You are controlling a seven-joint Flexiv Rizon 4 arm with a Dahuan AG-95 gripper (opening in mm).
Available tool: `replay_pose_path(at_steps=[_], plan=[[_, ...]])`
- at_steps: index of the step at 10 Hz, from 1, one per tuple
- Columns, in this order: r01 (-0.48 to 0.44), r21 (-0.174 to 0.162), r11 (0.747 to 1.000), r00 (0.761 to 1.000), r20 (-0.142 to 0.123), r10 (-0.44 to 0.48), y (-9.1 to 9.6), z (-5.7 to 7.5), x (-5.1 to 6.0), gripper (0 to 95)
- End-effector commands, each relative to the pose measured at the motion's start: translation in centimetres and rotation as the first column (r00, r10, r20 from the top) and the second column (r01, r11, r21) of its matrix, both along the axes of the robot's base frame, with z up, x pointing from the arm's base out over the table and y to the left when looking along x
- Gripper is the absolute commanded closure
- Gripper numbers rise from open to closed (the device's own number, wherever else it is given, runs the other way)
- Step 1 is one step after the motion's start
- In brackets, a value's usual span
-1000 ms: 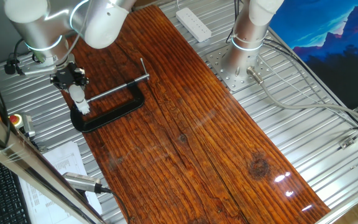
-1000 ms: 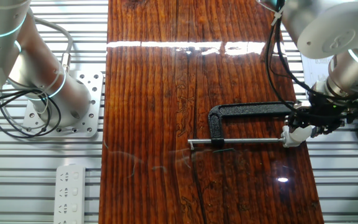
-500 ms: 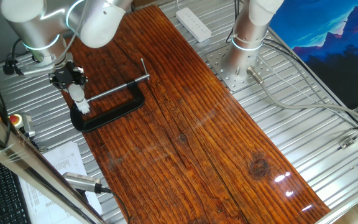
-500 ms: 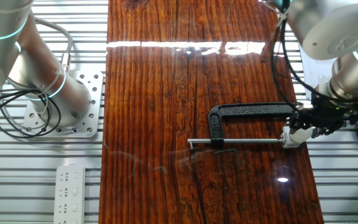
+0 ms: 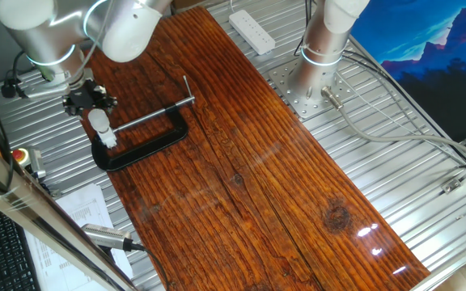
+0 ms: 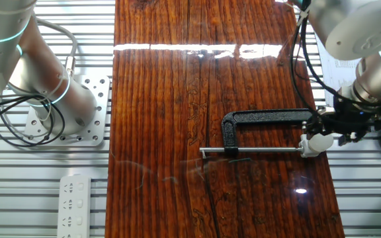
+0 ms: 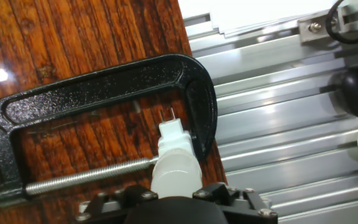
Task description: Take out the light bulb by rotating it
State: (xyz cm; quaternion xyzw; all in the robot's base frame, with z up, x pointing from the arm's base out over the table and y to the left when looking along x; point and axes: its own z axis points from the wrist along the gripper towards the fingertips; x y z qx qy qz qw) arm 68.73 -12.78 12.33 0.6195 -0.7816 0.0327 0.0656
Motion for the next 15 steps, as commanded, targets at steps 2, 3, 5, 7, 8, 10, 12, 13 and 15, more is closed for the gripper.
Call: replay_pose_path(at_steps=[2,3,5,7,8,10,12,13,15], plan=[[0.233,0.011,0.972,0.972,0.013,-0.233,-0.71,0.21,0.39,19.0],[0.279,0.02,0.96,0.96,0.012,-0.279,-0.7,0.23,0.41,19.0],[0.498,0.04,0.866,0.867,0.0,-0.498,-0.8,0.31,0.41,38.0],[0.683,0.022,0.73,0.73,0.005,-0.683,-0.82,0.31,0.41,38.0],[0.73,0.018,0.683,0.683,0.003,-0.73,-0.83,0.28,0.41,38.0],[0.795,0.034,0.606,0.607,-0.042,-0.794,-0.84,0.26,0.39,38.0],[0.815,0.041,0.578,0.58,-0.056,-0.813,-0.9,0.06,0.43,38.0],[0.823,0.054,0.565,0.567,-0.075,-0.82,-0.88,0.03,0.43,38.0],[0.857,0.072,0.51,0.516,-0.115,-0.849,-0.88,-0.16,0.37,38.0]])
